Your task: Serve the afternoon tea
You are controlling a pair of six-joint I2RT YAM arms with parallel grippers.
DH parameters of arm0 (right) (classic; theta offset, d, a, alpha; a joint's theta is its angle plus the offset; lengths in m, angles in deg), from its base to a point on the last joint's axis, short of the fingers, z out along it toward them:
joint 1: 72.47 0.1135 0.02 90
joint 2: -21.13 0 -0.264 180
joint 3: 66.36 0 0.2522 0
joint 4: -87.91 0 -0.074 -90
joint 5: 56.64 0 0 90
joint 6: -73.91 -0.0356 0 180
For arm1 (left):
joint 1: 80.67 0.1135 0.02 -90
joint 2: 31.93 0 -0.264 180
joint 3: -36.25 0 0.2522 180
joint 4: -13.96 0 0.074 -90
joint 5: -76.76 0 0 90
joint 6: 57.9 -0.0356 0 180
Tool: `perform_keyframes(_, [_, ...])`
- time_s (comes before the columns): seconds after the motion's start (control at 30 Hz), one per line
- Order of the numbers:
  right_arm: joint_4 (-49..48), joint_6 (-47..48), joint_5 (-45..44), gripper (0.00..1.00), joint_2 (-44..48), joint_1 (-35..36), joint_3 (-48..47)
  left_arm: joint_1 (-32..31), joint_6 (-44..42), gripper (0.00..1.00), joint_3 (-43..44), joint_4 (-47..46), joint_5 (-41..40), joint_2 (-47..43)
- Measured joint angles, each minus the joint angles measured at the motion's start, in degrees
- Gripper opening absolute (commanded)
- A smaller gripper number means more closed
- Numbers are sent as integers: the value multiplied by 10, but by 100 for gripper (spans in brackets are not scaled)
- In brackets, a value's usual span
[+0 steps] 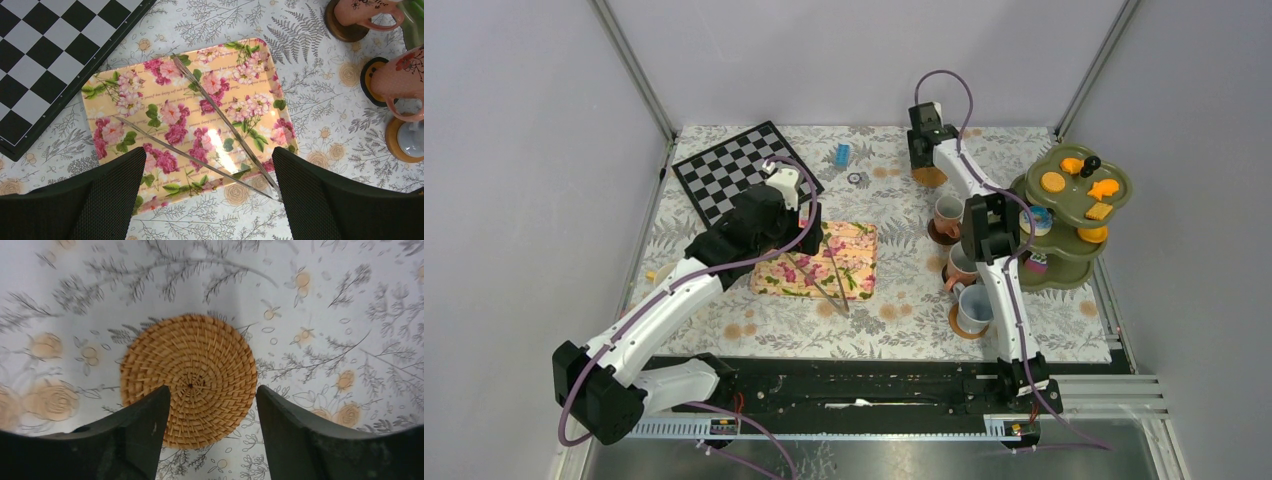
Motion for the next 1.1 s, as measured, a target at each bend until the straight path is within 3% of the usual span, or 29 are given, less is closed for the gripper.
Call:
perform_keyframes(0.27, [1, 5, -10, 61, 2, 0, 47, 0, 0, 99, 0, 0, 0, 10])
perform_keyframes(0.47, [-42, 3, -11, 61, 78, 0, 183, 0, 0, 99, 0, -1, 0, 12])
perform_keyframes(0.67, [-99, 2, 6, 68, 150, 0, 310, 0, 0, 99, -1, -1, 0, 15])
perform_keyframes(0.87, [-97, 10, 11, 99, 148, 0, 297, 0, 1, 99, -2, -2, -12, 17])
perform_keyframes(1.1, [5, 13, 23, 100, 115, 1, 113, 0, 46, 99, 13, 27, -93, 32])
